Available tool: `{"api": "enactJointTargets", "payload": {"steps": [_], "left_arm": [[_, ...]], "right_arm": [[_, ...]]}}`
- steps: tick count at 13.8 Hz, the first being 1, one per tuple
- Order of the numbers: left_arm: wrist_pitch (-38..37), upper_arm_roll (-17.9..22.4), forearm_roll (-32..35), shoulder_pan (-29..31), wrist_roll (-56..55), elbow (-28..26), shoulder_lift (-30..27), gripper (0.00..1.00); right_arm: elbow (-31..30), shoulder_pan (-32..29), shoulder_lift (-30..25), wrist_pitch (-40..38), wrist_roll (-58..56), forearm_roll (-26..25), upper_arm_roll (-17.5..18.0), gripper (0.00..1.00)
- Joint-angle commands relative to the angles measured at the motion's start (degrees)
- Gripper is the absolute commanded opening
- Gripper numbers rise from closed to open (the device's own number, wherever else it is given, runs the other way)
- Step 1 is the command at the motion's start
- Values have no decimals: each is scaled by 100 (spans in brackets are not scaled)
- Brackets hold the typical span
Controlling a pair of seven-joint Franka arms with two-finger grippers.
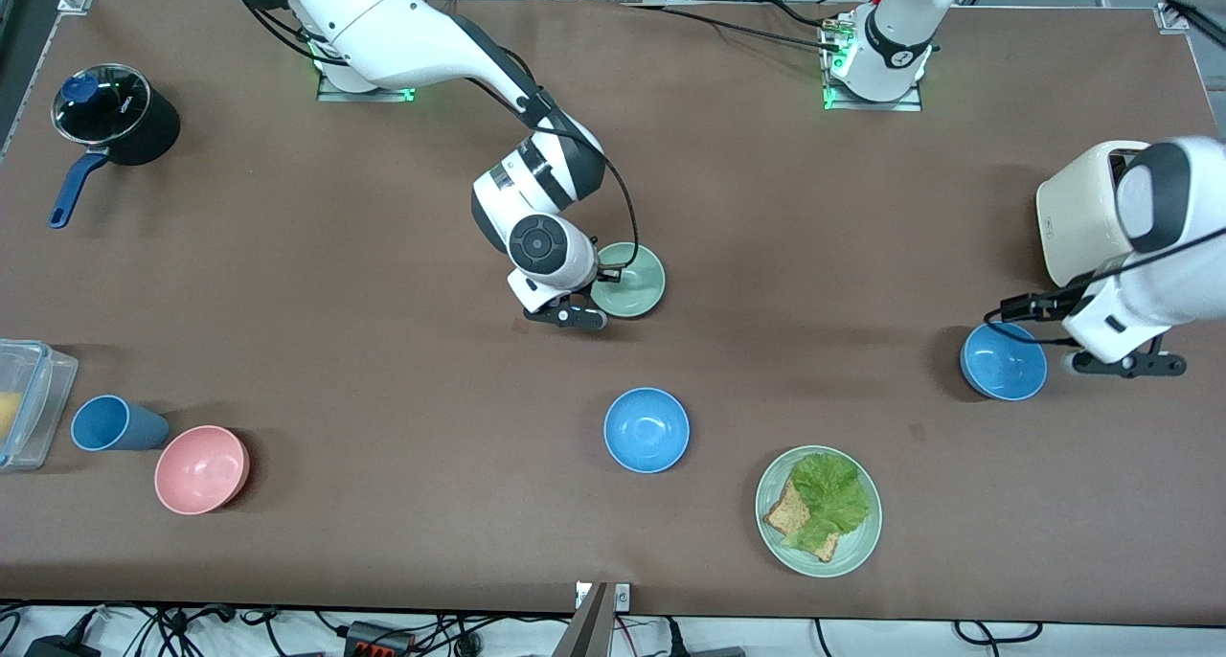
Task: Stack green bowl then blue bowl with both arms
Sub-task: 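Set down the green bowl while the left gripper lowers to the blue bowl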
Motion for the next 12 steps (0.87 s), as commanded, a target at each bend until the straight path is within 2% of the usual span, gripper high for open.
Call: {"api": "enactJointTargets", "payload": {"steps": [1, 5, 9, 12], "left_arm": [[309, -27, 156, 198, 515, 308, 483, 100], [1260, -89, 77, 768, 1552, 326, 985, 100], [1446, -107, -28, 946, 1984, 326, 1337, 96], [1717, -107, -265, 1060, 2397, 326, 1548, 88]], "right_arm": [[266, 24, -63, -95, 297, 39, -56, 100], [679, -309, -739, -990, 262, 13, -135, 100], [909, -941, -1381, -1537, 9, -575, -258, 100], [909, -1627, -1680, -1765, -782, -620, -267, 100]]}}
